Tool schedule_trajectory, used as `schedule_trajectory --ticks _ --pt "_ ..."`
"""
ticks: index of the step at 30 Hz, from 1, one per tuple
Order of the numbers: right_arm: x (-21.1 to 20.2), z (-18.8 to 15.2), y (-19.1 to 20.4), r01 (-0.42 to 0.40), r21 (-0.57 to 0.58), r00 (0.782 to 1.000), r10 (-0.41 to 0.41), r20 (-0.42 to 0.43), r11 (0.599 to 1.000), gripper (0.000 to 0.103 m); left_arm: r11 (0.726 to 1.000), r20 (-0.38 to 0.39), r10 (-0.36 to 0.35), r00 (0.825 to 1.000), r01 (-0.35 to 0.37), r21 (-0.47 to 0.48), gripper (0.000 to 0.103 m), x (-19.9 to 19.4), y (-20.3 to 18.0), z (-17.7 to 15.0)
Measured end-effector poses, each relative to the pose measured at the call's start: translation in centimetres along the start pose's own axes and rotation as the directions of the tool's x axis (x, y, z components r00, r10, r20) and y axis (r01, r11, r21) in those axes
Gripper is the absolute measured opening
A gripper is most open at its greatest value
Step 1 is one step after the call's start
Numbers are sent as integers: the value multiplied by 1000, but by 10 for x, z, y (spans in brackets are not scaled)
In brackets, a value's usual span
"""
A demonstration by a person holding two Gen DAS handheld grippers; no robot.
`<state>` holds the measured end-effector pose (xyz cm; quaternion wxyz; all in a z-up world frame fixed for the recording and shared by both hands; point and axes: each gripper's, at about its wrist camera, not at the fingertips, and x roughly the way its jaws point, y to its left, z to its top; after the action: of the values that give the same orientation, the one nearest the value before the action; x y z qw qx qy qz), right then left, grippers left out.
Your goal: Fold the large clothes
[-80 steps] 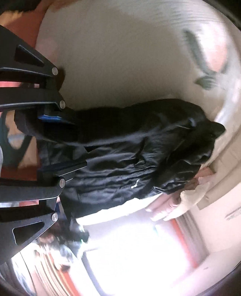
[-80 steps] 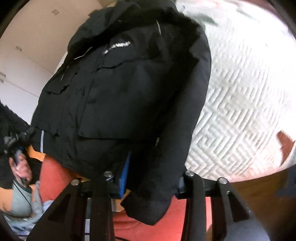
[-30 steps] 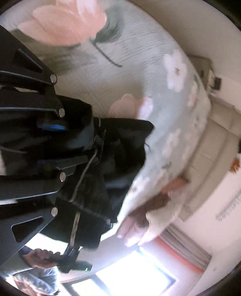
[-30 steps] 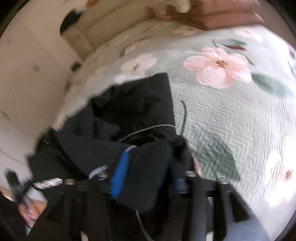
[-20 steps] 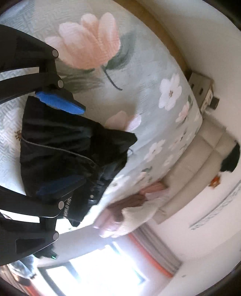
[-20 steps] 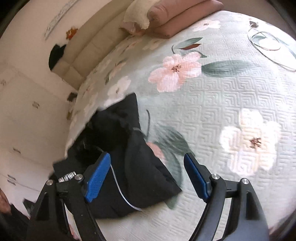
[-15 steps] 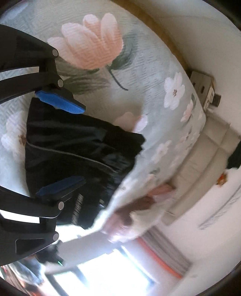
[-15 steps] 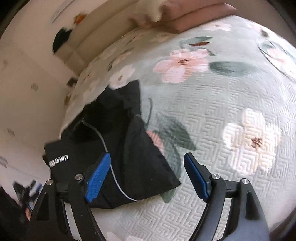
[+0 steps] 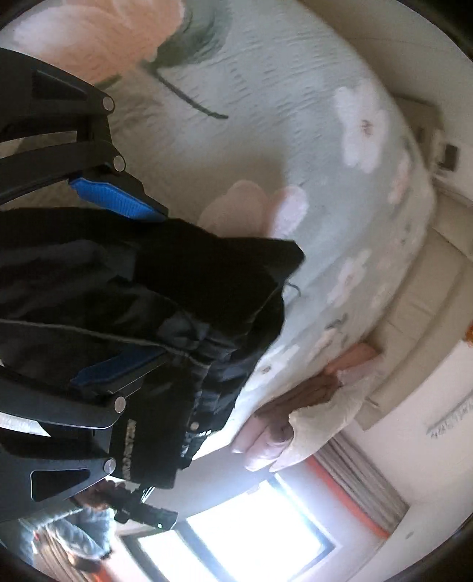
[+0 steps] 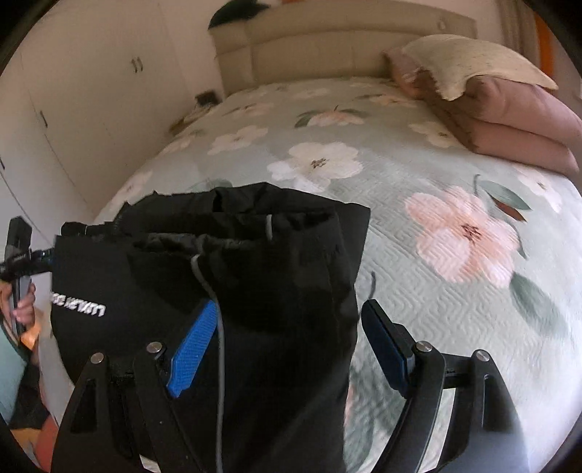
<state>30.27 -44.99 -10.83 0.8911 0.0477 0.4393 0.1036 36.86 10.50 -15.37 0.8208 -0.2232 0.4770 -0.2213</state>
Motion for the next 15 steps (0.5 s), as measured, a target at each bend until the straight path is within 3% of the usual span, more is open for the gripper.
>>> schedule_trajectory --ticks 3,7,9,10,11,12,15 --pt "15 12 -6 13 -13 999 -13 -50 1000 84 997 -48 -35 998 32 -69 71 10 11 8" --pt "42 24 -20 -56 21 988 58 -146 998 85 979 -127 -129 984 106 -176 71 36 21 15" --pt "58 29 -24 -88 51 977 96 -191 995 85 985 -124 -93 988 74 -155 69 45 13 15" --pt "62 30 -24 -96 64 972 107 -211 993 70 995 -95 -28 995 19 -94 40 47 3 15" --pt "64 30 -23 -103 69 968 116 -225 992 33 998 -96 1 995 -7 -66 17 50 -3 14" --pt "63 30 -20 -77 61 968 89 -234 995 17 998 -105 26 994 -32 -56 8 51 -9 12" --pt "42 32 -7 17 5 982 -15 -190 1000 12 995 -32 95 995 -95 -15 8 30 -26 11"
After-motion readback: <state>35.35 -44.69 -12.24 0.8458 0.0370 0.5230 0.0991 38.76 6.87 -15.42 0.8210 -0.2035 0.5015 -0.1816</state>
